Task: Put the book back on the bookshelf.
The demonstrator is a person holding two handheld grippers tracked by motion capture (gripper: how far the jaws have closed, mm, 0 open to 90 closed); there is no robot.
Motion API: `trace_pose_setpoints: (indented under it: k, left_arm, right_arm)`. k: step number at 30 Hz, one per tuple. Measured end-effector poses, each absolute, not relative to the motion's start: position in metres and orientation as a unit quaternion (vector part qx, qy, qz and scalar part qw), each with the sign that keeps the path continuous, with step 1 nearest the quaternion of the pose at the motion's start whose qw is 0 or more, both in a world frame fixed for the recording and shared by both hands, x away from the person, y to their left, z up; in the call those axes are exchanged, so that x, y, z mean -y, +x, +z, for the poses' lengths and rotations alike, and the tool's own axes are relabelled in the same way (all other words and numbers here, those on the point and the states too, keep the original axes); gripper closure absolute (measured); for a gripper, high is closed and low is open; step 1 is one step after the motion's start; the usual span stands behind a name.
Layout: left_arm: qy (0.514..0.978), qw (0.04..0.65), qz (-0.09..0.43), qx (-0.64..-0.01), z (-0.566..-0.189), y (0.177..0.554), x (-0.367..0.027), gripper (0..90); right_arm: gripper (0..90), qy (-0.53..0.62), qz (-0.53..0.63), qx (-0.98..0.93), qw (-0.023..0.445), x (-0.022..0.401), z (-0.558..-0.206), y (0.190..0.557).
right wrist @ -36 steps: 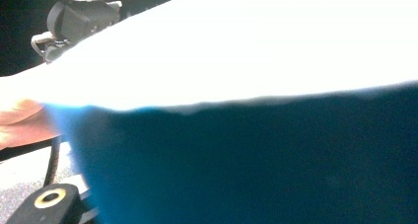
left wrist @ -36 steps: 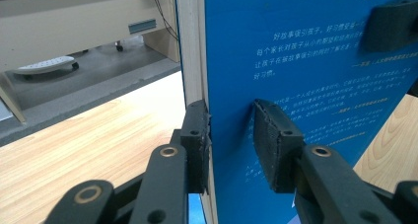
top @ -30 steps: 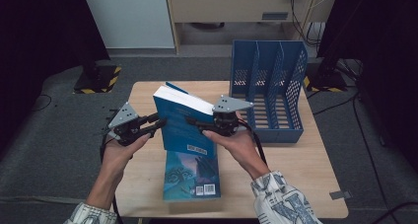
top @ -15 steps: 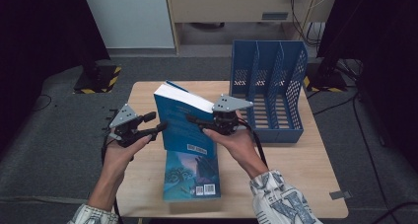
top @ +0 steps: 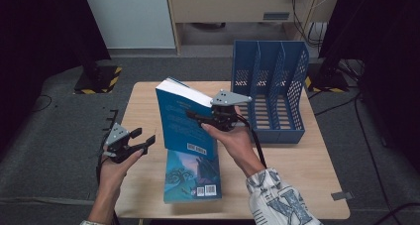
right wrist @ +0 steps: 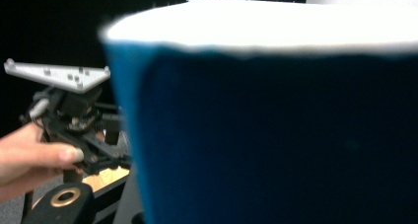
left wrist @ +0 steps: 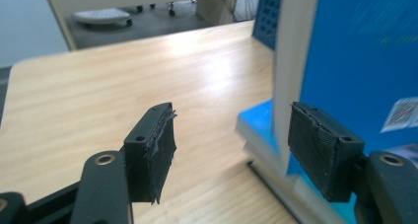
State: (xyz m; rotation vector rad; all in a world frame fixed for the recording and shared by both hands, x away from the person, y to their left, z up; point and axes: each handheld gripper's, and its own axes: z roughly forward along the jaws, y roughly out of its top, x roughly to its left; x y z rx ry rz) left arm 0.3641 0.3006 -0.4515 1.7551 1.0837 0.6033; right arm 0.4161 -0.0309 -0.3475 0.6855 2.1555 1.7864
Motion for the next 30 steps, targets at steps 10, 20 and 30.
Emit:
trace_pose_setpoints:
  k: [10,20,30]
  left_arm:
    - [0.730,0.425,0.254,-0.471,-0.479,0.363,-0.315,33.8]
    - [0.738,0.384,0.255,-0.494,-0.496,0.367,-0.320,29.3]
    - [0.735,0.348,0.247,-0.527,-0.510,0.371,-0.323,9.8]
  right_arm:
    - [61.2,0.267,0.615,-0.728,0.144,0.028,-0.335,0.425]
    - [61.3,0.268,0.609,-0.730,0.158,0.033,-0.323,0.427]
    - [61.2,0.274,0.607,-0.727,0.165,0.036,-0.320,0.427]
